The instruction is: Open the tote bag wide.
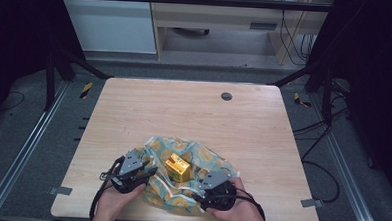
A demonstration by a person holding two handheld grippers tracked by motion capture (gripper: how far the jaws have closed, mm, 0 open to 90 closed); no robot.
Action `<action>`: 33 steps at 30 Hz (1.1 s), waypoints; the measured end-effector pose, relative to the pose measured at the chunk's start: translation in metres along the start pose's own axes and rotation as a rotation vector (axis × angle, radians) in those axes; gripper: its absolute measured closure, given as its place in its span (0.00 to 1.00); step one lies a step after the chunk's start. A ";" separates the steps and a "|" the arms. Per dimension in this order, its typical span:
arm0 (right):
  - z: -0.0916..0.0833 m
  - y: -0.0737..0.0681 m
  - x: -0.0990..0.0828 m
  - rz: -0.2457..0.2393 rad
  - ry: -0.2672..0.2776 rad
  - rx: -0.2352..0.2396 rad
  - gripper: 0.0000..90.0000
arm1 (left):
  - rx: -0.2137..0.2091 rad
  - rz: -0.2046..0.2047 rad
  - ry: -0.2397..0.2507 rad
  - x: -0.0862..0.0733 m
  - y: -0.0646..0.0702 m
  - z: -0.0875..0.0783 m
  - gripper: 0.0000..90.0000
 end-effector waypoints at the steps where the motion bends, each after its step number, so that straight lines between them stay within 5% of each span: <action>1: -0.003 0.001 0.000 -0.001 0.003 -0.005 0.49 | -0.001 0.005 -0.003 0.000 0.001 0.000 0.77; 6: -0.019 0.020 0.001 0.018 0.028 -0.059 0.44 | -0.005 0.021 -0.017 -0.002 0.002 0.000 0.88; 14: -0.034 0.051 0.006 0.093 0.056 -0.094 0.39 | -0.007 0.042 -0.024 -0.002 0.008 0.001 0.90; 23: 0.000 0.097 0.025 0.143 0.016 -0.112 0.28 | -0.005 0.050 -0.029 -0.003 0.009 0.001 0.91; 30: 0.024 0.106 0.037 0.159 0.007 -0.043 0.21 | -0.014 0.071 -0.037 -0.004 0.013 0.001 0.94; 33: 0.032 0.105 0.037 0.157 -0.010 -0.017 0.37 | -0.020 0.079 -0.048 -0.005 0.014 0.001 0.96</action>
Point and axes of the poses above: each handheld gripper's, and its own axes: z roughly forward along the jaws, x roughly out of its top, y roughly to its right, the point moved 5 cm from there along z, roughly forward along the jaws, and after that the axes turned 9 degrees about -y, right-handed, at the moved point
